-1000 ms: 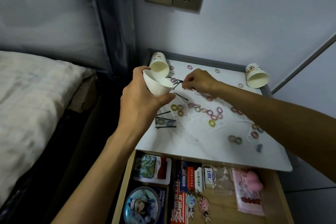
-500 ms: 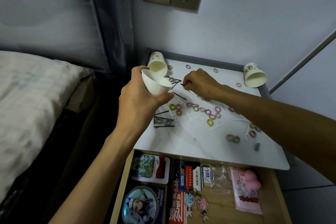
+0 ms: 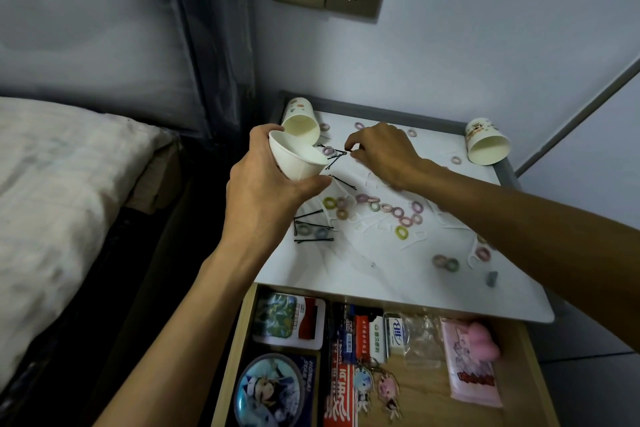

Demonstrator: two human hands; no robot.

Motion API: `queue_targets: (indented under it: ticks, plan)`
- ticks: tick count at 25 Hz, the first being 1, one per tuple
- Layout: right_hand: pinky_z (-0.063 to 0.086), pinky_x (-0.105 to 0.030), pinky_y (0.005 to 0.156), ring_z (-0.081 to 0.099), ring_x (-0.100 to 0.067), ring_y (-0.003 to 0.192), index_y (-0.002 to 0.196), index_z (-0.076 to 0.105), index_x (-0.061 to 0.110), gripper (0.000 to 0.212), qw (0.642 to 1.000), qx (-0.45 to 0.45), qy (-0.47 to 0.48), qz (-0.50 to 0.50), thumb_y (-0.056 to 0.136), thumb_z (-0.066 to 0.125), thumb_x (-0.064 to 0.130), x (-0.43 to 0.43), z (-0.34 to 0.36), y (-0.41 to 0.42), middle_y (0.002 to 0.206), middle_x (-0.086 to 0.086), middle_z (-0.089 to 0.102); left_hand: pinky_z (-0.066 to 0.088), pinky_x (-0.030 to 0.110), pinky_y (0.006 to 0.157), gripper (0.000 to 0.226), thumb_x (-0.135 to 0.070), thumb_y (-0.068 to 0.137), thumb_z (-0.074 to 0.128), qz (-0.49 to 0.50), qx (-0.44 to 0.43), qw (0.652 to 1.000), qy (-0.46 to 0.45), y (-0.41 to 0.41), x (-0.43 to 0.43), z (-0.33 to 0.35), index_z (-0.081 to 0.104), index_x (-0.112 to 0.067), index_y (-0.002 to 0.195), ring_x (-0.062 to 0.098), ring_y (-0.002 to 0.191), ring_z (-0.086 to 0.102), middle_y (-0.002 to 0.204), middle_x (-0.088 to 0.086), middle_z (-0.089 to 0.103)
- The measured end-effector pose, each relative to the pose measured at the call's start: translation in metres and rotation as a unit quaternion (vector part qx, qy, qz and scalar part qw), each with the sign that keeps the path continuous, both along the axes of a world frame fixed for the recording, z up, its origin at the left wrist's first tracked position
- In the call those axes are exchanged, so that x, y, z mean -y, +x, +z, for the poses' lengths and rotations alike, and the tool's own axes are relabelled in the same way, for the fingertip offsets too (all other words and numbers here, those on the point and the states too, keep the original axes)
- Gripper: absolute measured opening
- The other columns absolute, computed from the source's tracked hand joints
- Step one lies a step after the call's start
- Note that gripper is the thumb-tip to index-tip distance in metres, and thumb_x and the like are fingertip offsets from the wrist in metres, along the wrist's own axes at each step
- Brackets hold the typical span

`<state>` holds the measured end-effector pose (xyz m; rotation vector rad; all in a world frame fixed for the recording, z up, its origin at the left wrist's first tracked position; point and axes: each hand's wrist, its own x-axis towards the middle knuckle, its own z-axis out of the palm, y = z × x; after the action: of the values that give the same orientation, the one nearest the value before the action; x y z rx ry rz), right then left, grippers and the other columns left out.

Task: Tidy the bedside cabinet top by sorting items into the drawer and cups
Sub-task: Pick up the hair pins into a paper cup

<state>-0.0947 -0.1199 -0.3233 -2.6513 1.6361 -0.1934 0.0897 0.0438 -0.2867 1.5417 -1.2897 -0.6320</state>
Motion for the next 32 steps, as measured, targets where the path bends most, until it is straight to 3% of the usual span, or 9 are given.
queue_targets:
  ticks: [4, 8, 12, 15, 18, 22, 25, 28, 32]
  plan:
    - [0.052, -0.032, 0.078, 0.066, -0.021, 0.086, 0.098, 0.076, 0.015, 0.015, 0.991, 0.081, 0.105, -0.014, 0.084, 0.071, 0.017, -0.009, -0.001, 0.009, 0.087, -0.008, 0.073, 0.051, 0.019, 0.066, 0.071, -0.035, 0.065, 0.088, 0.004, 0.002, 1.000, 0.000, 0.002, 0.001, 0.000, 0.045, -0.029, 0.121, -0.001, 0.087, 0.056, 0.094, -0.019, 0.054]
    - [0.055, -0.031, 0.072, 0.067, -0.018, 0.074, 0.077, 0.076, 0.015, 0.003, 0.986, 0.078, 0.135, -0.051, 0.078, 0.075, 0.013, -0.020, -0.013, 0.012, 0.075, -0.003, 0.072, 0.050, 0.017, 0.065, 0.072, -0.034, 0.065, 0.088, 0.003, 0.000, 1.000, 0.000, 0.001, 0.001, 0.000, 0.045, -0.028, 0.122, -0.001, 0.086, 0.056, 0.094, -0.019, 0.053]
    - [0.038, -0.030, 0.050, 0.055, -0.026, 0.064, 0.056, 0.055, 0.014, 0.025, 0.992, 0.014, 0.098, -0.083, 0.079, 0.060, 0.007, -0.026, -0.014, 0.019, 0.060, -0.005, 0.053, 0.047, 0.013, 0.064, 0.071, -0.034, 0.065, 0.088, 0.008, -0.001, 1.000, 0.001, 0.003, 0.000, 0.000, 0.046, -0.029, 0.122, -0.003, 0.085, 0.056, 0.093, -0.020, 0.053]
    - [0.032, -0.030, 0.060, 0.057, -0.036, 0.083, 0.077, 0.055, 0.007, 0.009, 0.989, -0.102, 0.072, -0.076, 0.083, 0.051, 0.002, -0.035, -0.007, 0.025, 0.078, -0.010, 0.053, 0.046, 0.013, 0.064, 0.070, -0.033, 0.065, 0.088, 0.005, -0.002, 1.000, 0.003, 0.003, 0.000, 0.000, 0.046, -0.029, 0.120, -0.004, 0.084, 0.055, 0.092, -0.021, 0.053]
    - [0.035, -0.033, 0.068, 0.061, -0.037, 0.098, 0.097, 0.059, 0.001, 0.016, 0.985, -0.140, 0.075, -0.065, 0.084, 0.052, -0.004, -0.038, -0.009, 0.023, 0.106, -0.019, 0.063, 0.045, 0.011, 0.063, 0.070, -0.034, 0.065, 0.088, 0.002, 0.001, 1.000, 0.003, 0.003, -0.001, 0.001, 0.045, -0.030, 0.120, -0.005, 0.083, 0.054, 0.091, -0.023, 0.052]
    - [0.043, -0.031, 0.067, 0.067, -0.023, 0.082, 0.091, 0.059, 0.013, 0.014, 0.980, 0.126, 0.121, -0.092, 0.094, 0.047, 0.006, -0.025, 0.011, 0.014, 0.087, -0.005, 0.070, 0.043, 0.005, 0.057, 0.067, -0.034, 0.066, 0.087, -0.001, 0.006, 1.000, 0.013, 0.007, -0.002, 0.001, 0.043, -0.032, 0.116, -0.005, 0.082, 0.054, 0.091, -0.022, 0.052]
    - [0.049, -0.022, 0.059, 0.061, -0.008, 0.060, 0.091, 0.067, 0.016, 0.009, 0.964, 0.242, 0.110, 0.023, 0.095, 0.059, 0.015, -0.029, 0.063, 0.016, 0.074, 0.002, 0.070, 0.048, 0.016, 0.065, 0.068, -0.036, 0.065, 0.087, -0.001, 0.012, 1.000, 0.026, 0.007, -0.002, -0.001, 0.046, -0.030, 0.118, 0.001, 0.086, 0.058, 0.094, -0.018, 0.057]
    - [0.047, -0.014, 0.060, 0.060, -0.002, 0.060, 0.089, 0.073, 0.016, 0.004, 0.951, 0.218, 0.150, 0.163, 0.088, 0.069, 0.016, -0.048, 0.106, 0.034, 0.075, 0.004, 0.071, 0.055, 0.032, 0.073, 0.071, -0.036, 0.064, 0.088, 0.001, 0.024, 0.999, 0.031, 0.003, -0.001, -0.002, 0.047, -0.028, 0.121, 0.011, 0.090, 0.061, 0.102, -0.010, 0.061]
    - [0.051, -0.015, 0.072, 0.067, 0.001, 0.076, 0.096, 0.076, 0.019, 0.013, 0.936, 0.140, 0.202, 0.253, 0.084, 0.073, 0.015, -0.068, 0.111, 0.056, 0.085, 0.012, 0.073, 0.058, 0.036, 0.072, 0.071, -0.033, 0.065, 0.087, -0.008, 0.027, 0.999, 0.028, -0.001, -0.001, -0.003, 0.046, -0.027, 0.123, 0.011, 0.088, 0.063, 0.103, -0.008, 0.063]
